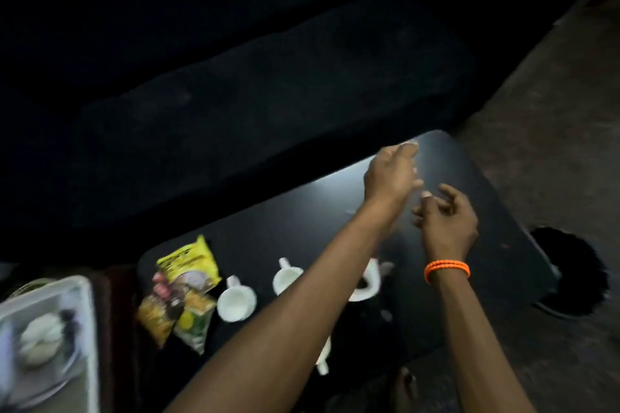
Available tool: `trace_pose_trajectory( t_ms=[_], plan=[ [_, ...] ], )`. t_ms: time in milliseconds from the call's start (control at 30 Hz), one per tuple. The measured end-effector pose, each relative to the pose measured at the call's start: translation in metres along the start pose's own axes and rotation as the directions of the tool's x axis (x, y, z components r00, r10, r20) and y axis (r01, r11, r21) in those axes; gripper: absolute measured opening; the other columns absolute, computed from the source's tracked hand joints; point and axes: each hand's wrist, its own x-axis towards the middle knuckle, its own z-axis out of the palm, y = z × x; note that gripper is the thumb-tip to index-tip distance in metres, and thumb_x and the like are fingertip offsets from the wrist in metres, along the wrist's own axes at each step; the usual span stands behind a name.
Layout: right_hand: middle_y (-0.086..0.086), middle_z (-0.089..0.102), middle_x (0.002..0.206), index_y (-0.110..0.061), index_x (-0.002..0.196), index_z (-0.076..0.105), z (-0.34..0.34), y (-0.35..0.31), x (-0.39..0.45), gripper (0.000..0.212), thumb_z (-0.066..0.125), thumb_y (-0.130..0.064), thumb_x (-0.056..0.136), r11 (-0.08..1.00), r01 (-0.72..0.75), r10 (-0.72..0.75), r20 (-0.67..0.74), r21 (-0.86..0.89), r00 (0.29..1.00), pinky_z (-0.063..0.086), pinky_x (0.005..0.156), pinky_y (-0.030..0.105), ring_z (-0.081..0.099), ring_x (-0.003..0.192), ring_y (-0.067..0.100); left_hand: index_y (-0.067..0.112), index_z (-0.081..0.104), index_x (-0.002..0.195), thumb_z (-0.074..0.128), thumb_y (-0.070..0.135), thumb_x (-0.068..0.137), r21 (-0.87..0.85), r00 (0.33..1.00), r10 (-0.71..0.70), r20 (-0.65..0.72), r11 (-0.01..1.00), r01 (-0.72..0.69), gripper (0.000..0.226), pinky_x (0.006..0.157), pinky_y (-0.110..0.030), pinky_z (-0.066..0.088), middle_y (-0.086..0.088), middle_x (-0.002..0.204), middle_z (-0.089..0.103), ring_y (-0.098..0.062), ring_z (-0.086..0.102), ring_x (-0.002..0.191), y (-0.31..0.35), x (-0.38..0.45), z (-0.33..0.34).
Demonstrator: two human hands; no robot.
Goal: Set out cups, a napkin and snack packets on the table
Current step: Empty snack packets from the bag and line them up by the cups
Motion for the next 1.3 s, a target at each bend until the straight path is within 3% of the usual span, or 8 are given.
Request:
trace_pose_trajectory(
  t_ms=[167,267,500,633,800,1000,1100,1300],
  plan=[
    [0.015,0.069,0.083,-0.016,0.109,0.066,0.11,0.002,-0.1,0.015,0.069,-0.011,0.095,0.997,-0.008,-0.021,0.353,0.081,0.935,0.059,0.065,0.039,0.069,0.071,0.028,0.012,0.068,0.109,0.053,0.018,0.104,-0.222,0.937,0.019,-0.348,0.97,-0.102,0.017,0.052,-0.018,0.051,-0.006,0.09,0.071,-0.014,0.069,0.073,-0.002,-0.032,-0.174],
    [0.008,0.071,0.077,-0.025,0.095,0.068,0.159,0.019,-0.165,0.014,0.073,-0.012,0.092,0.998,0.032,0.0,0.577,-0.045,0.817,0.059,0.066,0.037,0.068,0.07,0.026,0.015,0.072,0.104,0.056,0.013,0.1,-0.172,0.761,0.02,-0.648,0.97,-0.173,0.017,0.047,-0.015,0.045,-0.002,0.084,0.073,-0.01,0.069,0.066,-0.034,-0.063,-0.274],
    [0.001,0.076,0.098,-0.017,0.107,0.076,0.202,0.074,-0.278,0.025,0.079,-0.025,0.083,0.867,0.34,0.117,0.811,-0.365,0.573,0.059,0.086,0.035,0.072,0.09,0.017,0.026,0.072,0.104,0.063,0.015,0.095,-0.062,0.418,-0.116,-0.901,0.988,0.141,0.017,0.089,-0.043,0.057,-0.004,0.105,0.076,-0.026,0.071,0.1,-0.158,-0.125,-0.426],
    [0.003,0.07,0.114,-0.017,0.118,0.07,0.24,0.094,-0.3,0.036,0.073,-0.035,0.087,0.743,0.575,0.003,0.862,-0.341,0.507,0.053,0.093,0.036,0.063,0.108,0.022,0.003,0.066,0.124,0.06,0.024,0.1,-0.262,0.43,-0.378,-0.82,0.916,0.304,0.032,0.103,-0.054,0.053,-0.025,0.124,0.069,-0.042,0.065,0.118,-0.203,-0.115,-0.464],
    [0.003,0.069,0.117,-0.022,0.124,0.059,0.289,0.116,-0.312,0.052,0.069,-0.053,0.083,0.449,0.812,0.029,0.915,-0.372,0.403,0.037,0.093,0.041,0.054,0.114,0.028,0.016,0.057,0.142,0.051,0.03,0.105,-0.313,0.497,-0.443,-0.746,0.892,0.326,0.039,0.106,-0.052,0.053,-0.014,0.134,0.067,-0.033,0.065,0.12,-0.223,-0.092,-0.471],
    [0.009,0.071,0.109,-0.023,0.129,0.059,0.301,0.12,-0.316,0.045,0.07,-0.031,0.085,0.545,0.735,0.081,0.898,-0.403,0.432,0.032,0.096,0.041,0.057,0.109,0.03,0.018,0.071,0.103,0.046,0.042,0.106,-0.534,0.407,-0.549,-0.73,0.83,0.163,0.035,0.079,-0.04,0.059,-0.009,0.105,0.075,-0.025,0.071,0.093,-0.225,-0.074,-0.471],
    [0.005,0.076,0.103,-0.024,0.12,0.066,0.298,0.106,-0.32,0.039,0.072,-0.027,0.082,0.68,0.622,0.136,0.9,-0.389,0.414,0.043,0.099,0.039,0.065,0.101,0.027,0.012,0.068,0.12,0.042,0.052,0.106,-0.567,0.382,-0.551,-0.742,0.82,0.081,0.049,0.075,-0.037,0.056,-0.017,0.113,0.074,-0.031,0.07,0.099,-0.225,-0.074,-0.47],
    [-0.004,0.076,0.081,-0.024,0.106,0.073,0.27,0.074,-0.279,0.032,0.081,-0.008,0.079,0.938,-0.046,0.311,0.777,-0.343,0.547,0.064,0.07,0.028,0.073,0.073,0.003,0.018,0.077,0.106,0.044,0.062,0.099,-0.217,0.417,-0.223,-0.881,0.974,0.063,0.056,0.064,-0.034,0.049,-0.007,0.081,0.071,-0.025,0.065,0.072,-0.177,-0.071,-0.444]
  ],
)
